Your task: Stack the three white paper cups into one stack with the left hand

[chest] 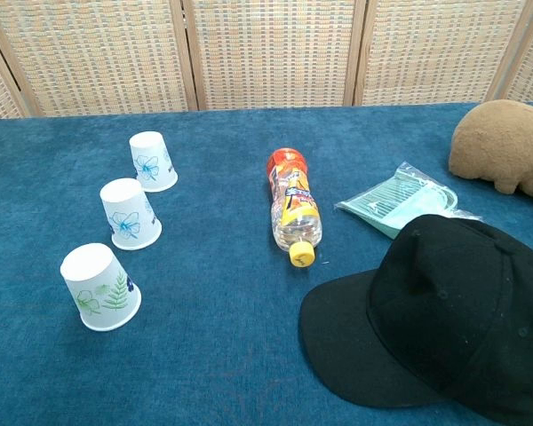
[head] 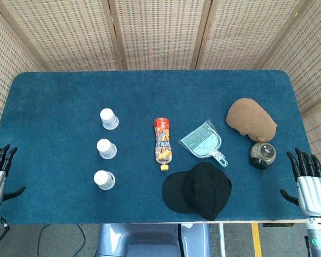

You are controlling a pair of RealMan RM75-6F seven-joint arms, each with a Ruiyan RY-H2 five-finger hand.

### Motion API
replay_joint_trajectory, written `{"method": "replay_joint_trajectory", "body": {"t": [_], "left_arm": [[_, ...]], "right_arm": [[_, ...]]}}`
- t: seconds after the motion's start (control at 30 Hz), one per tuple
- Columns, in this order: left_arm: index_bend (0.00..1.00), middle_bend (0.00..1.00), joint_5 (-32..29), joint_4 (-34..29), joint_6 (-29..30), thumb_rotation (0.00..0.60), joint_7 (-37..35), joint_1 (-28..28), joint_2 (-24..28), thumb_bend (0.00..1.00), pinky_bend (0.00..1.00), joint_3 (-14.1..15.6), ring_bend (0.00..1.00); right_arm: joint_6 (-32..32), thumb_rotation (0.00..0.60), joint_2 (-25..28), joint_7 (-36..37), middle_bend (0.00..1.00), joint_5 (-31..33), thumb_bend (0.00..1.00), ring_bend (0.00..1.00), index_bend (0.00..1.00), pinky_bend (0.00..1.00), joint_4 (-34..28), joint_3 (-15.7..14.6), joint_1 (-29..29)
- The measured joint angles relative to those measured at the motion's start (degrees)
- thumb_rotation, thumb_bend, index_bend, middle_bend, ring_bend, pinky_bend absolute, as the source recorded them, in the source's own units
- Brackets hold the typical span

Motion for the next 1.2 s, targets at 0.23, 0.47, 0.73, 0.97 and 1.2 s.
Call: {"method": "replay_joint_trajectory", "body": {"t": [0.23,0.47,0.73,0.97,1.2], "left_arm": [[0.00,0.00,-0.32,0.04,-0.21,0.600,0.16,-0.06,-0.07,0.02,0.00,-0.04,0.00],[0.00,0.00,-0.38,-0.90,-1.88,0.600,0.50,-0.44,0.97,0.02,0.00,0.65,0.00],[0.00,0.00,-0.13,-0.86,-1.98,0.600,0.58,-0.59,0.89,0.02,0.00,0.75,0.00],[0.00,0.00,0.39,-0.99,-2.21,0.600,0.37,-0.74,0.89,0.02,0.00,0.99,0.00],[0.05,0.00,0.75,-1.34,-2.63,0.600,-0.51,-1.29,0.88,0.02,0.00,0.84,0.00]], "right_arm": [[-0.60,0.600,-0.12,-0.32,0.00,0.38,0.06,0.00,0.03,0.00,-0.11,-0.03,0.14],[0.11,0.600,-0.51,-1.05,0.00,-0.15,0.06,0.00,0.04,0.00,-0.21,-0.09,-0.01],[-0.38,0.600,-0.80,-1.39,0.00,-0.21,0.06,0.00,0.05,0.00,-0.06,-0.26,0.18],[-0.49,0.600,-0.74,-0.84,0.00,-0.14,0.06,0.00,0.08,0.00,0.02,-0.20,0.21],[-0.46,0.600,-0.59,-0.07,0.00,0.10,0.06,0.00,0.08,0.00,0.16,0.02,0.21]]}}
